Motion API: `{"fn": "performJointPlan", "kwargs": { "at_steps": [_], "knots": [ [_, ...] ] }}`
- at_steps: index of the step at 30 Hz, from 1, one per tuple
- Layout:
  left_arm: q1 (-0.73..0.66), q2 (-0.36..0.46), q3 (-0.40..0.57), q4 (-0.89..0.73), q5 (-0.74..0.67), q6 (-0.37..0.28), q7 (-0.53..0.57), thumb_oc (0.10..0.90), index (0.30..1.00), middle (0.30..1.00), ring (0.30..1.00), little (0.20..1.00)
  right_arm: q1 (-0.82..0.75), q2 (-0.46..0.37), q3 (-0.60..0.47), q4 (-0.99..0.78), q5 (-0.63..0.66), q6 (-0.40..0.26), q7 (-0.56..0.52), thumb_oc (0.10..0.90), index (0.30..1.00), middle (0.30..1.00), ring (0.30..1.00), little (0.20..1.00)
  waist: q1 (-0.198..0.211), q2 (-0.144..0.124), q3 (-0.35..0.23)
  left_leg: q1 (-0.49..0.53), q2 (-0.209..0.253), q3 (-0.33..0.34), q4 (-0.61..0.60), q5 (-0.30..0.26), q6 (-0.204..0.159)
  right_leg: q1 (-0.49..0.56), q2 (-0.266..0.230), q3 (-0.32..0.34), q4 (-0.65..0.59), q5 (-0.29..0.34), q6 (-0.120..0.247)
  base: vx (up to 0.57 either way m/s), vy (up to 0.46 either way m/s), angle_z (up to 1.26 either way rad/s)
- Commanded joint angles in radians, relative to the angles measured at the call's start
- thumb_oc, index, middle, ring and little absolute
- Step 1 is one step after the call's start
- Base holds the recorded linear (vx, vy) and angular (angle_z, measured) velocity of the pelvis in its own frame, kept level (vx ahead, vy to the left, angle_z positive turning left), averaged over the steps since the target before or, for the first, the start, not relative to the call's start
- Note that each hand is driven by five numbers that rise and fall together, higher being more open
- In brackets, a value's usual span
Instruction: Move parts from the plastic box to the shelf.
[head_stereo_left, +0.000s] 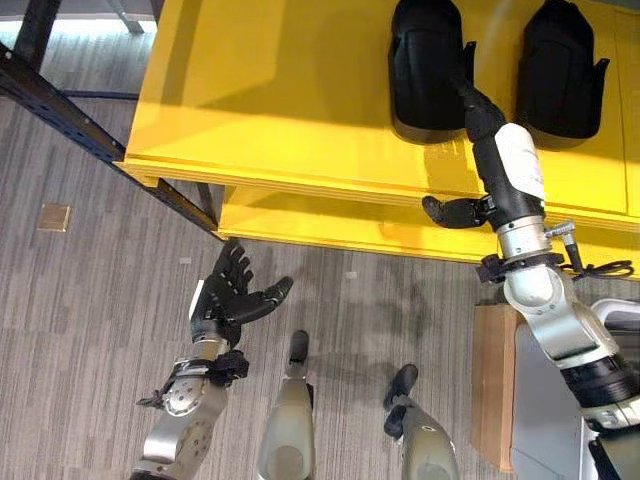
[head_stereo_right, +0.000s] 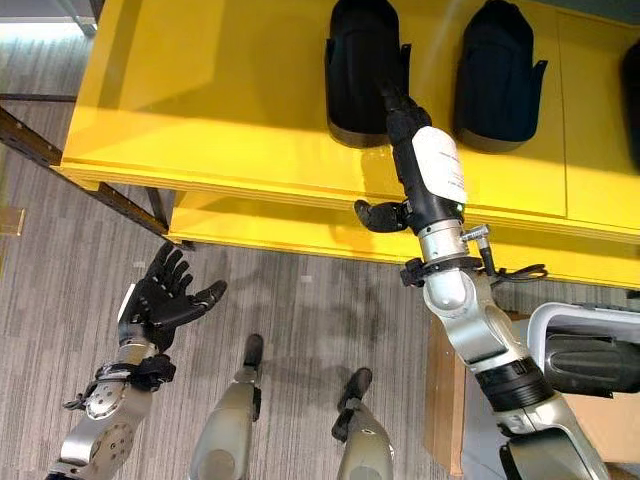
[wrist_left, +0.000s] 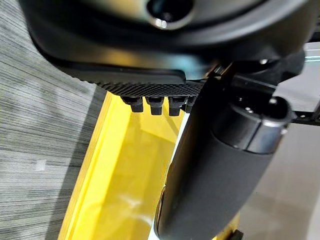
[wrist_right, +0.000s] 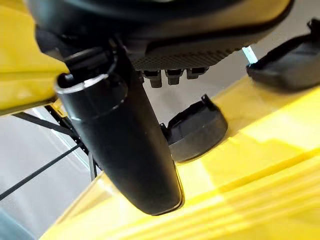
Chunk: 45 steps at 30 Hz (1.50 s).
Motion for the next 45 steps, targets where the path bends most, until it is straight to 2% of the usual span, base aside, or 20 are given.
{"fn": "performJointPlan", "kwargs": {
  "at_steps": [1, 7, 11, 19, 31, 45],
  "knots": [
    [0.037, 0.020, 0.051, -0.136, 0.045, -0.068, -0.039, 0.900, 1.000, 1.000, 1.000, 1.000, -0.063, -0.060, -0.068, -0.119, -0.013, -0.092, -0.010, 0.900, 1.000, 1.000, 1.000, 1.000, -0.012, -0.031, -0.080, 0.011, 0.020, 0.061, 0.021, -0.057, 0.036, 0.046, -0.030, 0.066, 0.055, -0.057, 0.032, -0.01, -0.020, -0.05],
    [0.053, 0.033, 0.056, -0.134, 0.048, -0.066, -0.057, 0.900, 1.000, 1.000, 1.000, 1.000, -0.039, -0.159, -0.057, -0.120, -0.009, -0.106, 0.038, 0.900, 1.000, 1.000, 1.000, 1.000, -0.021, -0.041, -0.082, 0.022, 0.025, 0.068, 0.013, -0.053, 0.032, 0.046, -0.026, 0.070, 0.054, -0.056, 0.034, 0.00, -0.016, -0.06],
    [0.056, 0.043, 0.056, -0.135, 0.049, -0.065, -0.062, 0.900, 1.000, 1.000, 1.000, 1.000, -0.084, -0.236, 0.002, -0.089, -0.010, -0.101, 0.080, 0.900, 1.000, 1.000, 1.000, 1.000, -0.018, -0.046, -0.082, 0.023, 0.027, 0.069, 0.014, -0.052, 0.029, 0.046, -0.027, 0.069, 0.055, -0.056, 0.033, 0.00, 0.000, 0.00],
    [0.064, 0.050, 0.062, -0.133, 0.047, -0.069, -0.069, 0.900, 1.000, 1.000, 1.000, 1.000, -0.159, -0.293, 0.089, -0.041, 0.032, -0.101, 0.129, 0.900, 1.000, 1.000, 1.000, 1.000, -0.010, -0.051, -0.079, 0.028, 0.029, 0.070, 0.007, -0.047, 0.025, 0.054, -0.025, 0.066, 0.050, -0.054, 0.032, 0.00, 0.000, 0.00],
    [0.052, 0.056, 0.062, -0.130, 0.042, -0.077, -0.072, 0.900, 1.000, 1.000, 1.000, 1.000, -0.279, -0.296, 0.196, 0.099, 0.069, -0.081, 0.151, 0.900, 1.000, 1.000, 1.000, 1.000, 0.001, -0.051, -0.066, 0.027, 0.028, 0.073, 0.004, -0.044, 0.024, 0.051, -0.026, 0.064, 0.052, -0.049, 0.031, 0.00, 0.000, 0.00],
    [0.047, 0.055, 0.056, -0.122, 0.042, -0.082, -0.073, 0.900, 1.000, 1.000, 1.000, 1.000, -0.312, -0.261, 0.258, 0.238, 0.062, -0.059, 0.167, 0.900, 1.000, 1.000, 1.000, 1.000, 0.006, -0.044, -0.058, 0.026, 0.029, 0.072, 0.001, -0.042, 0.025, 0.048, -0.026, 0.065, 0.060, -0.050, 0.028, 0.00, 0.000, 0.00]
  ]
}}
